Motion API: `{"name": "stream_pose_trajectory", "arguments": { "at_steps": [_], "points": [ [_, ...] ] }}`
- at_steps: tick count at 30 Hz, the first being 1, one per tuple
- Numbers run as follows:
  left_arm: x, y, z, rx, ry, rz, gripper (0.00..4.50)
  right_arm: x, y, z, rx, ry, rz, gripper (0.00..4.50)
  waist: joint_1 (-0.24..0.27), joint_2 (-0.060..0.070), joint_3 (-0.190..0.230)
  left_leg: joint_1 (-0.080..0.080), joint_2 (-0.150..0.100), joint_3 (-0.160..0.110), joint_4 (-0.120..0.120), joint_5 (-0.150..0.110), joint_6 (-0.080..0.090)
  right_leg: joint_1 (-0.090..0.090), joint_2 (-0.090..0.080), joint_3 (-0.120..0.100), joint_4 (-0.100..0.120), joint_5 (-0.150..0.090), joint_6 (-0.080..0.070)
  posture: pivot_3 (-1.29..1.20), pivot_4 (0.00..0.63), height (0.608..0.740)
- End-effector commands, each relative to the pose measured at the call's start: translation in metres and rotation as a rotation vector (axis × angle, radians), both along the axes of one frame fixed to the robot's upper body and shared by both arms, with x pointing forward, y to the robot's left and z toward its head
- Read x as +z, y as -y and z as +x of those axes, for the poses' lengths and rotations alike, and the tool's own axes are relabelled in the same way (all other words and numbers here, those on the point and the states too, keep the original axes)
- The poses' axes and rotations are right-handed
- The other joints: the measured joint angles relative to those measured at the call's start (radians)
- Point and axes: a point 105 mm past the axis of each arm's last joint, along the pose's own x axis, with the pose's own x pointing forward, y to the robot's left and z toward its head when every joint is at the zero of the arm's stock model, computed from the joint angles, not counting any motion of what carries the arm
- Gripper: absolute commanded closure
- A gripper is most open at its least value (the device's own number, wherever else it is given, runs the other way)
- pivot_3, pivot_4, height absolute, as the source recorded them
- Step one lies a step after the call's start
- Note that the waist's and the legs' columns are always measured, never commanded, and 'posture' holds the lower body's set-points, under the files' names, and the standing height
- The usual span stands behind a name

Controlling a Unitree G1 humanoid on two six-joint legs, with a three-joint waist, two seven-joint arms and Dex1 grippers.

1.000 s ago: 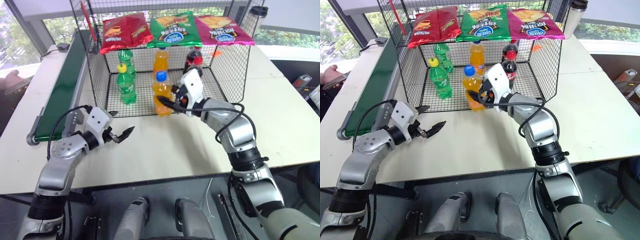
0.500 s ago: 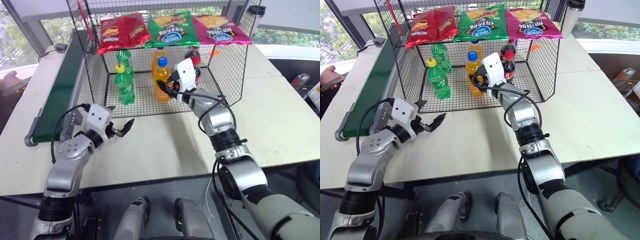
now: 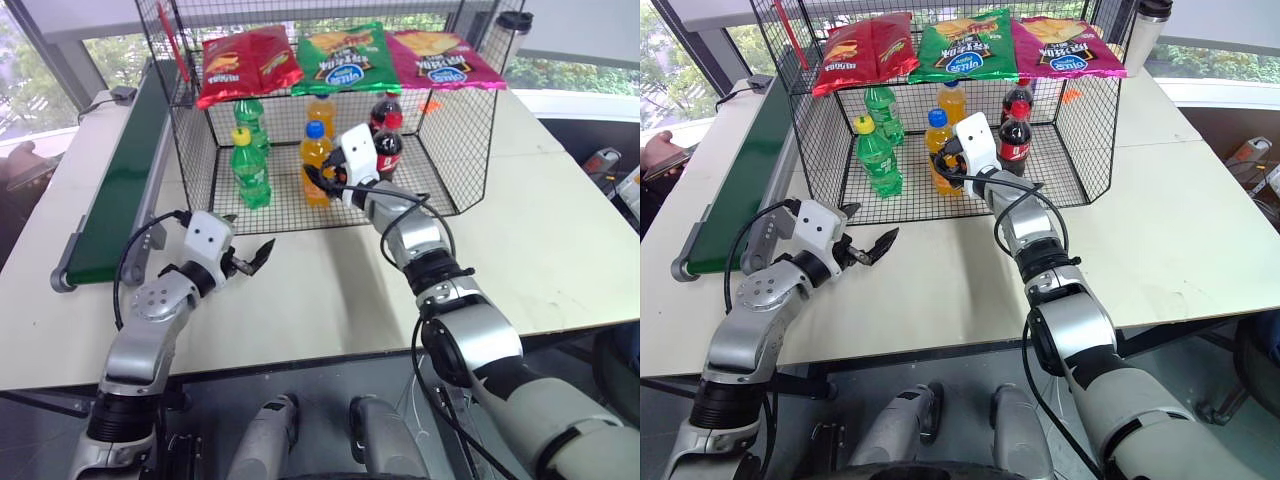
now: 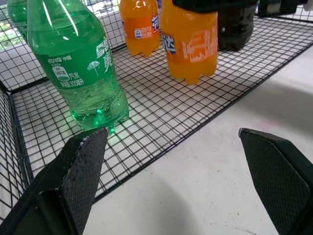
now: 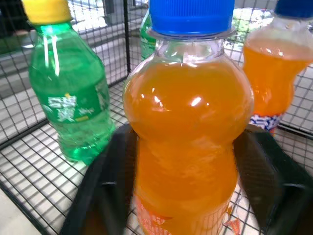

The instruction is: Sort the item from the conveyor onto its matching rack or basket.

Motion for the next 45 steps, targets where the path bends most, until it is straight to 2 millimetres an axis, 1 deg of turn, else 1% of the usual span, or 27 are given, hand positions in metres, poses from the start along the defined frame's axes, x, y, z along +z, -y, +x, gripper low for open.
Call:
{"name": "stream_pose_trajectory", "arguments": {
  "at_steps": [1, 9, 15, 19, 21, 23, 24, 27, 29, 30, 32, 34, 40, 45],
  "points": [
    [0.013, 0.003, -0.001, -0.007, 0.061, 0.003, 0.00, 0.029, -0.004, -0.001, 0.014, 0.095, 0.020, 0.03, -0.001, 0.000, 0.000, 0.000, 0.000, 0.000, 0.000, 0.000, 0.000, 0.000, 0.000, 0.000, 0.000, 0.000, 0.000, 0.00, 0.150, 0.739],
    [0.012, 0.002, 0.000, -0.005, 0.058, 0.001, 0.00, 0.037, -0.005, -0.007, 0.041, 0.131, 0.012, 0.03, -0.001, 0.000, 0.000, 0.001, 0.000, 0.000, 0.000, 0.000, 0.000, 0.000, 0.000, 0.000, 0.001, 0.000, 0.000, 0.00, 0.150, 0.739],
    [0.012, 0.004, 0.002, -0.007, 0.060, -0.007, 0.00, 0.052, 0.007, -0.012, 0.031, 0.172, 0.002, 0.03, 0.002, 0.000, 0.000, 0.001, 0.000, 0.000, 0.000, 0.000, 0.000, 0.000, 0.000, 0.000, 0.001, 0.000, 0.000, 0.00, 0.150, 0.739],
    [0.012, 0.005, 0.002, -0.012, 0.061, -0.010, 0.00, 0.058, 0.018, -0.017, 0.031, 0.182, -0.021, 0.03, 0.003, 0.000, 0.000, 0.001, 0.000, 0.000, 0.000, 0.000, 0.000, 0.000, 0.000, 0.001, 0.001, 0.000, 0.000, 0.00, 0.150, 0.739],
    [0.011, 0.005, 0.001, -0.015, 0.059, -0.008, 0.00, 0.056, 0.023, -0.024, 0.056, 0.173, -0.049, 0.03, 0.003, 0.000, 0.000, 0.001, 0.000, 0.000, 0.000, 0.000, 0.000, 0.000, 0.000, 0.001, 0.001, 0.000, 0.000, 0.00, 0.150, 0.739],
    [0.010, 0.004, -0.001, -0.024, 0.052, -0.008, 0.00, 0.048, 0.024, -0.038, 0.139, 0.146, -0.090, 0.03, 0.005, 0.000, 0.000, 0.001, 0.000, 0.000, 0.000, 0.000, 0.000, 0.000, 0.000, 0.001, 0.001, 0.000, 0.000, 0.00, 0.150, 0.739],
    [0.009, 0.004, -0.003, -0.029, 0.048, -0.011, 0.00, 0.041, 0.022, -0.049, 0.196, 0.125, -0.114, 0.03, 0.005, 0.000, 0.000, 0.001, 0.000, 0.000, 0.000, 0.000, 0.000, 0.000, 0.000, 0.001, 0.001, 0.000, 0.000, 0.00, 0.150, 0.739],
    [0.009, 0.002, -0.009, -0.045, 0.029, -0.030, 0.00, 0.015, 0.016, -0.089, 0.391, 0.069, -0.182, 0.03, 0.005, 0.000, 0.000, 0.001, 0.000, 0.000, 0.000, 0.000, 0.000, 0.000, -0.001, 0.001, 0.001, 0.000, 0.000, 0.00, 0.150, 0.739],
    [0.007, -0.001, -0.011, -0.037, 0.022, -0.015, 0.00, -0.005, 0.017, -0.111, 0.478, 0.003, -0.217, 0.03, 0.003, 0.000, 0.000, 0.001, 0.000, 0.000, 0.000, 0.000, 0.000, 0.001, -0.001, 0.001, 0.000, 0.000, 0.000, 0.00, 0.150, 0.739],
    [0.006, -0.003, -0.011, -0.028, 0.017, -0.011, 0.00, -0.015, 0.018, -0.121, 0.511, -0.032, -0.233, 0.03, 0.002, 0.000, 0.000, 0.001, 0.000, 0.000, 0.000, 0.000, 0.000, 0.001, -0.001, 0.001, 0.000, 0.000, 0.000, 0.00, 0.150, 0.739],
    [0.006, -0.005, -0.013, -0.015, 0.006, -0.037, 0.00, -0.032, 0.020, -0.134, 0.540, -0.075, -0.276, 0.03, 0.004, 0.000, 0.000, 0.001, 0.001, 0.000, 0.001, 0.000, 0.000, 0.001, -0.002, 0.001, 0.000, 0.000, -0.001, 0.00, 0.150, 0.739],
    [0.004, -0.004, -0.017, -0.021, -0.008, -0.049, 0.00, -0.041, 0.023, -0.139, 0.538, -0.121, -0.272, 0.03, 0.003, 0.000, 0.000, 0.001, 0.001, 0.001, 0.002, 0.000, 0.000, 0.001, -0.002, 0.001, 0.000, -0.002, -0.004, 0.00, 0.150, 0.739],
    [-0.002, 0.001, -0.027, -0.039, -0.049, -0.067, 0.00, -0.061, 0.033, -0.132, 0.457, -0.185, -0.265, 0.03, 0.008, 0.000, -0.001, 0.001, 0.002, 0.001, 0.004, -0.001, -0.002, 0.002, -0.002, 0.001, 0.000, -0.001, -0.006, 0.00, 0.150, 0.739],
    [-0.007, 0.004, -0.033, -0.057, -0.075, -0.067, 0.00, -0.068, 0.039, -0.127, 0.411, -0.207, -0.256, 0.03, 0.009, 0.000, -0.001, 0.001, 0.002, 0.001, 0.004, 0.000, 0.000, 0.002, -0.002, 0.001, -0.001, -0.001, -0.006, 0.00, 0.150, 0.739]
  ]
}}
